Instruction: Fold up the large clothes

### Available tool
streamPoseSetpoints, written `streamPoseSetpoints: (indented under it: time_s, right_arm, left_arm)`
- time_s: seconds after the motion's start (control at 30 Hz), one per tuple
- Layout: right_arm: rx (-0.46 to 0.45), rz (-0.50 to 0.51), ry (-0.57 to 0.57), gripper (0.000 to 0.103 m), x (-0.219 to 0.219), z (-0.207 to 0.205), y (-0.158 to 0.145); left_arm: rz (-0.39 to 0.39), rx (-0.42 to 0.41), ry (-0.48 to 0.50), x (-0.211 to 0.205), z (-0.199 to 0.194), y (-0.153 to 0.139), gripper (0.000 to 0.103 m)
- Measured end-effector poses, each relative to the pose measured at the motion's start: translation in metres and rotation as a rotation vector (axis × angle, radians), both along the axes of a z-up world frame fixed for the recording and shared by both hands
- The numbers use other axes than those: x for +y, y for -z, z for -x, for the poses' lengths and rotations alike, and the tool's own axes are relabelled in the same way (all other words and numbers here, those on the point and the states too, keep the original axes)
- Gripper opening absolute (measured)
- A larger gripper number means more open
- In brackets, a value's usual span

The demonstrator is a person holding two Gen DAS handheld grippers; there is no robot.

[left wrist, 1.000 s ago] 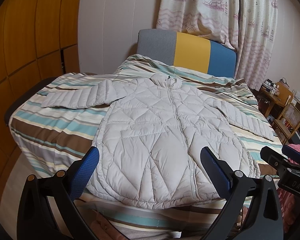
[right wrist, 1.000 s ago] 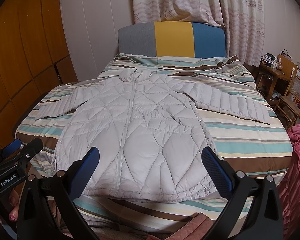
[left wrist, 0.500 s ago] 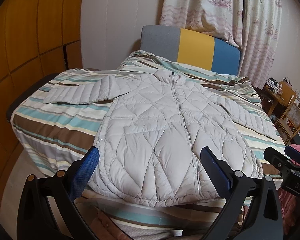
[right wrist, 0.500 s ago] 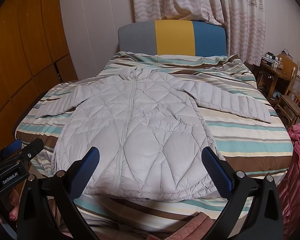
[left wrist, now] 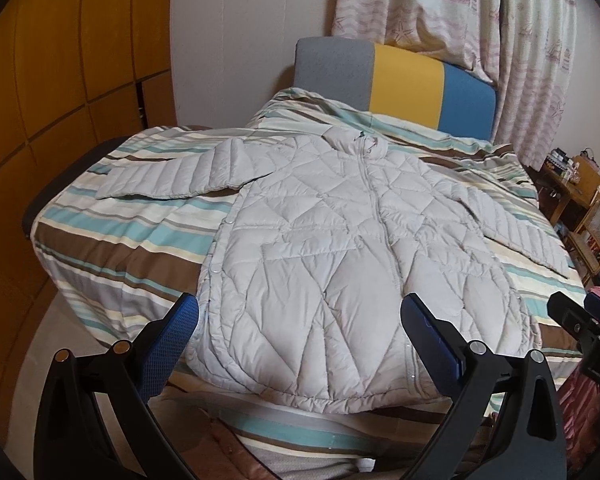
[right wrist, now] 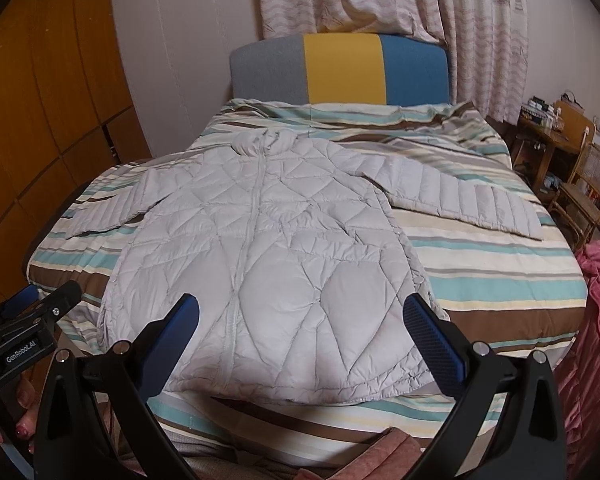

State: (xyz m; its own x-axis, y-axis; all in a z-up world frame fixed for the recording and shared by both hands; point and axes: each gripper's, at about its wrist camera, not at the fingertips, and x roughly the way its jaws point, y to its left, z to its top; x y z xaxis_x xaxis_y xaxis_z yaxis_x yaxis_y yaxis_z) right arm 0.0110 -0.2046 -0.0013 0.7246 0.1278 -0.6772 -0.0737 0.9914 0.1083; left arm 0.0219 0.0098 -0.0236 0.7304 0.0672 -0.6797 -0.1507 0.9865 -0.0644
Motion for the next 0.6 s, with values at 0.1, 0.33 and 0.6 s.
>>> streamPoseSetpoints:
  time_s: [0.1, 0.33, 0.6]
  right_arm:
    - [0.023, 0.006, 0.023, 0.101, -0.006, -0.014, 0.006]
    - [0.053, 0.058, 0.101, 0.101, -0.030, -0.054, 0.027]
    - [-0.023, 0.031, 0.128, 0.101, -0.081, -0.112, 0.048]
  left_arm:
    - [-0.009, 0.027, -0.026, 0.005, -0.011, 0.005, 0.100]
    - [-0.040, 0.102, -0.096, 0.018, -0.045, 0.028, 0.100]
    - [-0.093, 0.186, -0.161, 0.030, -0.095, 0.056, 0.100]
